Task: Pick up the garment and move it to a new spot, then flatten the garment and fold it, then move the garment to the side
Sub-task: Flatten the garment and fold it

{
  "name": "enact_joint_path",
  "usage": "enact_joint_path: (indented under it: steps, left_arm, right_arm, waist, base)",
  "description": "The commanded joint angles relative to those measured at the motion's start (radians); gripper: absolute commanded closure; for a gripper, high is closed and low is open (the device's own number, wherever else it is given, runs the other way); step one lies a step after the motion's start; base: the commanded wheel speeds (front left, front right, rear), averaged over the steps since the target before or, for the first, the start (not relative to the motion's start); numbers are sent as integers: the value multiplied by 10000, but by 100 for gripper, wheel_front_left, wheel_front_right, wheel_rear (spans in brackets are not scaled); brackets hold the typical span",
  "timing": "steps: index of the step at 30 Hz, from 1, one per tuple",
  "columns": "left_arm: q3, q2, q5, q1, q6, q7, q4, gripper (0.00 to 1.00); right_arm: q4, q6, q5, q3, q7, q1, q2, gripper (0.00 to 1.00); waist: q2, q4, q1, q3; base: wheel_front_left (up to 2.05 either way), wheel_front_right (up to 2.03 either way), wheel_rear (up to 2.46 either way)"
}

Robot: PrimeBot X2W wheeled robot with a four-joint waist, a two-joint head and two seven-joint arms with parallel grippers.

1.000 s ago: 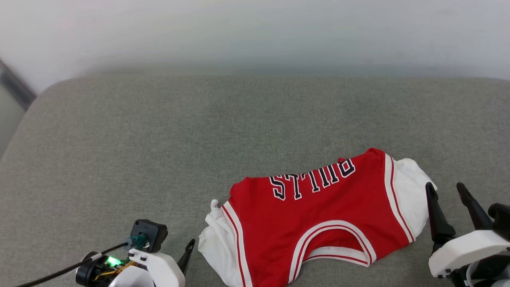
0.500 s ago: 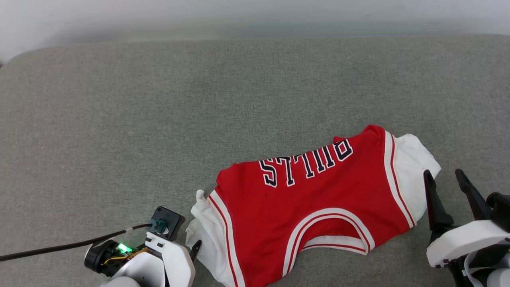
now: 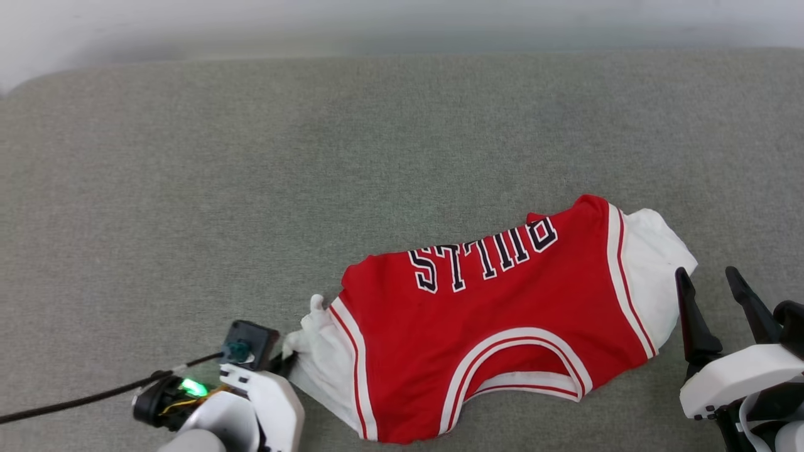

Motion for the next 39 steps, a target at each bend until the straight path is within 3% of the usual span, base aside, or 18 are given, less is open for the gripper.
enact_joint_path:
  steps: [1,7,17,21,30,39]
  left_arm:
    - [264,162,2,177,210,-351,119,100]
    - [973,563,-43,490,725,-1223,-554,100]
    - [1559,1489,-280,1324,1152,-1336,-3452,100]
    - [1633,1843,-224,1611,1309,-1190,-4478,100]
    - [1565,1969,-123,1468,1287,-1056,-5625,100]
    - [1299,1612,-22,1024,1057,-1068,-5545,100]
  right_arm:
    - [-5,-3,-30,2,142,60,-94,0]
    - [-200,-3,86,-128,1170,312,-560,0]
    - [-1379,-3,380,-301,6003,362,-1993,0]
    - [-1521,-3,478,-126,7387,-173,-2574,0]
    - [-444,-4,603,512,8299,-1325,-3282,0]
    - [898,-3,147,1003,8622,-1650,-3793,0]
  waist:
    - [0,108,-1,-189]
    - [0,366,-1,-737]
    - [0,814,-1,-849]
    - [0,1004,-1,-596]
    - [0,1512,-1,-48]
    - [0,2042,-1,521]
  base:
    - [0,0,0]
    - [0,0,0]
    - [0,0,0]
    - [0,0,0]
    - [0,0,0]
    - [0,0,0]
